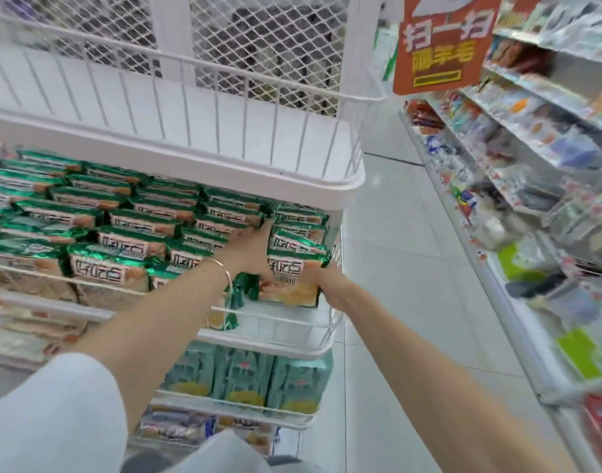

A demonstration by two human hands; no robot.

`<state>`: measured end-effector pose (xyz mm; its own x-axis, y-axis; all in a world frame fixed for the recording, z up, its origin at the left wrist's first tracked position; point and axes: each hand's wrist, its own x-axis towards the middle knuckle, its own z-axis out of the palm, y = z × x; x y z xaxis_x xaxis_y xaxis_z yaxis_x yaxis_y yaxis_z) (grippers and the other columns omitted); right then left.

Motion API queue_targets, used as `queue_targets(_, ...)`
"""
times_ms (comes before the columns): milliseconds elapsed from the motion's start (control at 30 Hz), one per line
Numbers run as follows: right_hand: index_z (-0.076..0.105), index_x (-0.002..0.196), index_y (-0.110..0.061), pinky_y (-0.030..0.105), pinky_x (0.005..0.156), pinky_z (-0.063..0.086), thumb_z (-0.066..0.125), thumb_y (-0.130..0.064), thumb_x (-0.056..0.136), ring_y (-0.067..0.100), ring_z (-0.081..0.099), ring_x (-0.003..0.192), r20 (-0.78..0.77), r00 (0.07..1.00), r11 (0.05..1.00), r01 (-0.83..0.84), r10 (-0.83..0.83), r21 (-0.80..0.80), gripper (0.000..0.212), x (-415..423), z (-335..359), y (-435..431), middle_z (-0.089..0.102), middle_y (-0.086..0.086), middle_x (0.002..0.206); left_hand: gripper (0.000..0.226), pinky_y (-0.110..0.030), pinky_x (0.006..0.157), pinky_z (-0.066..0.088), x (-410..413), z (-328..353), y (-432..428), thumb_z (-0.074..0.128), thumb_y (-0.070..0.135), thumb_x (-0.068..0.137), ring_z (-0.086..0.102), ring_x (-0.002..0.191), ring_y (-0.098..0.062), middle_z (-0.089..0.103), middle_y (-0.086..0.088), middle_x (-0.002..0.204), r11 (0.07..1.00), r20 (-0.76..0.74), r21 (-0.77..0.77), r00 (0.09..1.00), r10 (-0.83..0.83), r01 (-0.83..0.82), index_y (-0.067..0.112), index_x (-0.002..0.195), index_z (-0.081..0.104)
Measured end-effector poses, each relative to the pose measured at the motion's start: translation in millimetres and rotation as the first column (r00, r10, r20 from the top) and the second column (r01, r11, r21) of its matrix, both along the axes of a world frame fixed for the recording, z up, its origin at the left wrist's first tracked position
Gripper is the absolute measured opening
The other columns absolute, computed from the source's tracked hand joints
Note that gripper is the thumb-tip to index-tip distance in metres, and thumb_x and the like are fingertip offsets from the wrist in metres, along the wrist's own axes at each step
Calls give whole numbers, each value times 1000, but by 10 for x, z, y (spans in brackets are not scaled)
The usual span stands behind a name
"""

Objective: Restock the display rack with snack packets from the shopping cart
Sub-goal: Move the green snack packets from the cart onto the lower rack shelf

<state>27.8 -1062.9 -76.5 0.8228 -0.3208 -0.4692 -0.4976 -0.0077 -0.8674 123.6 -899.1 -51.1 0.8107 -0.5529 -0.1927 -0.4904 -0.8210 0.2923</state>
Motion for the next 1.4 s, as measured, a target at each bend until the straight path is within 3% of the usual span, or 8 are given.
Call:
queue_targets(133, 31, 143, -6, 7, 53, 42, 48, 7, 92, 13, 51, 81, 32, 983, 983, 180, -179, -33, 55, 212, -90, 142, 57, 6, 107, 139, -50, 121, 15, 18, -129, 28, 73, 80, 60, 23, 149, -32, 23, -15, 163, 991, 223, 128, 973, -63, 34, 20, 160, -3)
queue_targets(267, 25, 149, -7, 38, 71, 51, 46, 11, 84, 17, 51, 76, -2, 977, 976, 215, -215, 13, 70, 303, -150, 188, 58, 10, 100, 134, -52, 123, 3, 121, -41, 80, 62, 91, 60, -4, 155, -30, -5, -9, 168, 952, 332, 304, 931, -153, 48, 25, 161, 4)
queue_targets(633, 2, 151, -45, 45, 86, 60, 88, -4, 52, 17, 67, 107, 229, 970, 996, 87, -77, -32, 137, 142, -237, 200, 46, 7, 143, 144, -59, 121, -2, 233, 38, 97, 70, 87, 55, -13, 154, -27, -22, -1, 165, 884, 220, 441, 936, -276, 157, 31, 159, -12)
queue_targets(700, 3, 156, -34, 48, 102, 51, 88, -9, 61, 14, 54, 126, 332, 940, 942, 43, 74, -332, 130, 88, -155, 227, 30, 8, 153, 146, -61, 120, 1, 206, -59, 123, 77, 80, 55, -12, 154, -26, -24, 0, 165, 891, 196, 421, 942, -273, 170, 38, 155, -19)
queue_targets(767, 0, 159, -27, 49, 123, 14, 87, -38, 68, 27, 8, 151, 150, 921, 631, -122, 360, -766, 126, 38, -105, 235, -5, 10, 165, 148, -64, 120, 8, 184, -119, 87, 81, 75, 55, -9, 154, -28, -21, -1, 166, 885, 205, 440, 943, -262, 150, 36, 155, -21)
queue_targets(867, -7, 158, -30, 54, 122, -7, 77, -58, 73, 42, -13, 150, -197, 866, 193, -313, 459, -930, 123, 59, -159, 160, -22, 11, 163, 146, -66, 117, 19, 164, -143, 6, 80, 77, 56, 2, 155, -30, -13, -3, 168, 891, 268, 445, 936, -230, 92, 33, 156, -17)
queue_targets(1200, 14, 157, -37, 61, 117, -10, 43, -80, 83, 34, -14, 152, -223, 891, 241, -335, 395, -911, 89, 97, 33, 220, -10, 3, 166, 125, -54, 124, 3, 111, 17, 315, 60, 85, 70, -3, 155, -23, -9, -2, 168, 962, 190, 236, 965, -181, 134, 33, 159, -11)
queue_targets(1400, 29, 154, -25, 53, 123, 0, 16, -61, 98, 31, 8, 153, -25, 893, 232, -144, 449, -962, 68, 216, 357, 1002, 17, 13, 164, 70, -46, 119, 30, 64, 296, 1452, 39, 57, 100, 33, 147, -26, 30, -6, 163, 998, 334, 17, 941, 54, -64, 21, 158, 23)
